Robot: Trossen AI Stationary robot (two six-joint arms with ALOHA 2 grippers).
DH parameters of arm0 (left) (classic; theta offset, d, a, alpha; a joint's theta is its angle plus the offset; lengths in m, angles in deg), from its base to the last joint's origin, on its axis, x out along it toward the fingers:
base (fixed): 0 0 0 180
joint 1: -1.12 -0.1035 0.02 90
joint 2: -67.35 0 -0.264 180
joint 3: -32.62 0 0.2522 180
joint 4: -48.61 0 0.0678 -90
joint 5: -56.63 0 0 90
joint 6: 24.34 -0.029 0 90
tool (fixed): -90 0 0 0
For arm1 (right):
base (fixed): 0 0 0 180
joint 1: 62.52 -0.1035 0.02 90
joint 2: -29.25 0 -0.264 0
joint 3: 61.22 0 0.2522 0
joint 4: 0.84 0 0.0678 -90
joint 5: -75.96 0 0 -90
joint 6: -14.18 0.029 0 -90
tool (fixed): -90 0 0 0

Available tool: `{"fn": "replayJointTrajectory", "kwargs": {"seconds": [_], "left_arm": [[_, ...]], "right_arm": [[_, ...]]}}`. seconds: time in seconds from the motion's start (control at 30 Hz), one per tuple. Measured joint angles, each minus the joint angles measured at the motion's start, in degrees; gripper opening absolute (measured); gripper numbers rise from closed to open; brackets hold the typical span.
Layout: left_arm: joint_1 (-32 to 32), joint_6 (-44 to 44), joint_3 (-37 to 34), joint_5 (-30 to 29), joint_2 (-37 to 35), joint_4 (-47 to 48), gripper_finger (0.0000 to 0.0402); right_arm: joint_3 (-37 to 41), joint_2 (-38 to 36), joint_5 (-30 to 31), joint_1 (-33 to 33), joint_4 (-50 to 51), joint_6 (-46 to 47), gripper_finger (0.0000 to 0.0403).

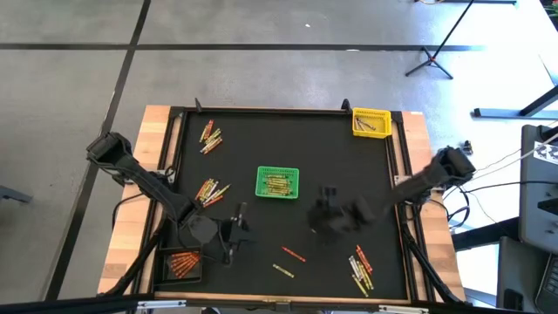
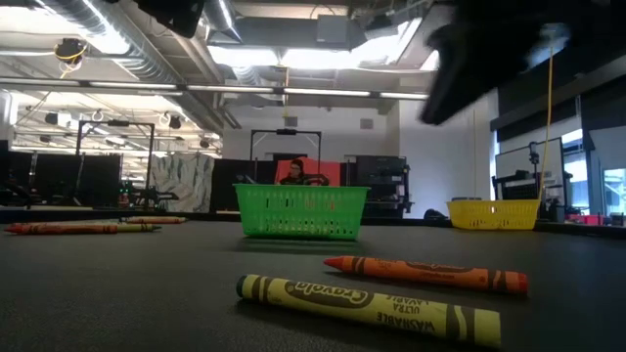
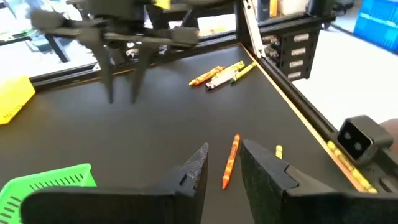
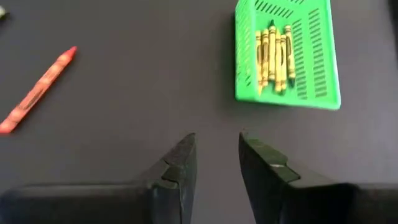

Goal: Sort crayons
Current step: Put the orange crayon into the black bin

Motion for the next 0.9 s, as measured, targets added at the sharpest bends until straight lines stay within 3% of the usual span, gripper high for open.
{"fn": "replayJointTrajectory", "kwargs": {"seconds": [0.13,0.27,0.43,0.67,0.9], "left_arm": [[-2.3,0.4,0.1,0.8,4.8,-5.4,0.0080],[-5.5,0.7,3.3,6.5,11.3,-7.1,0.0080],[-7.8,0.7,10.1,12.2,19.8,-7.0,0.0080],[-9.7,0.8,17.9,16.3,30.1,-3.5,0.0080],[-11.3,2.3,22.2,21.0,36.4,-1.8,0.0080]], "right_arm": [[7.6,-3.7,4.9,-7.0,-7.7,4.5,0.0115],[13.1,-6.1,8.3,-12.1,-19.3,4.2,0.0115],[14.6,-6.4,10.6,-15.5,-28.6,1.1,0.0115],[14.6,-6.4,12.7,-17.7,-43.8,-10.1,0.0115],[14.6,-6.4,9.1,-17.5,-54.3,-20.4,0.0115]]}}
